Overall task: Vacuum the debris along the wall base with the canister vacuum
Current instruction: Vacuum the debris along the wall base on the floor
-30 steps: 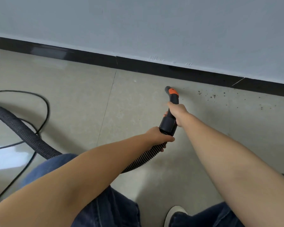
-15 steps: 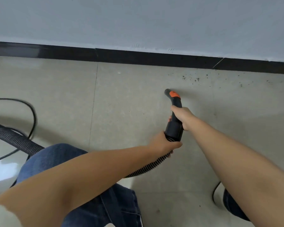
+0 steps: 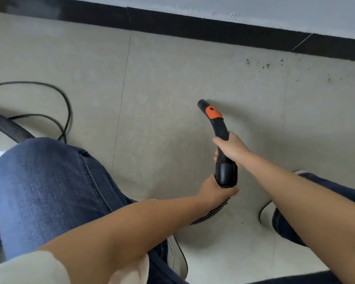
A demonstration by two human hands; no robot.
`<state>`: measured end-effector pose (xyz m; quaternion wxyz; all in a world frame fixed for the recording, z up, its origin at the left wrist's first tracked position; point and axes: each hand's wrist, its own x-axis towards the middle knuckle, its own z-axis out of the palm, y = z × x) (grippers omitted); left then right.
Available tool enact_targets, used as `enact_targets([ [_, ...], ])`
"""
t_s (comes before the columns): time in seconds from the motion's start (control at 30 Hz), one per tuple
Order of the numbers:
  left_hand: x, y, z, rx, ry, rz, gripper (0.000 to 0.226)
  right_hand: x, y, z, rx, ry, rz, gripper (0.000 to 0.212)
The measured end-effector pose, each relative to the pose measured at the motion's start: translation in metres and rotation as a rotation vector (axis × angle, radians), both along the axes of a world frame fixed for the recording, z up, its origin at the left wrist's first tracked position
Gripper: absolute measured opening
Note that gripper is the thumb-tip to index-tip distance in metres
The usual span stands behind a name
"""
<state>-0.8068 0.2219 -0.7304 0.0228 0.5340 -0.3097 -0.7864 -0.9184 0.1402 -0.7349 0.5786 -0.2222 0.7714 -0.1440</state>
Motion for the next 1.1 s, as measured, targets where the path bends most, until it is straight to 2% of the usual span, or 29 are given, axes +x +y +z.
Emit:
enact_targets([
  [0.2, 0.008, 0.018, 0.003, -0.003, -0.036, 0.155, 0.030, 0.023, 0.001, -0.002, 0.006, -0.061, 0.113, 0.015],
  [0.6, 0.013, 0.003, -0.002, -0.004, -0.116, 0.406, 0.027, 0.061, -0.040, -0.002, 0.001, -0.125, 0.422, 0.005],
  [0.93, 0.029, -0.052, -0.019, -0.073, -0.156, 0.503, 0.031, 0.085, -0.098, -0.016, -0.092, -0.031, 0.428, 0.006],
  [1.1, 0.033, -0.065, -0.021, -0.067, -0.158, 0.570, 0.032, 0.101, -0.116, -0.019, -0.091, -0.066, 0.509, 0.008],
])
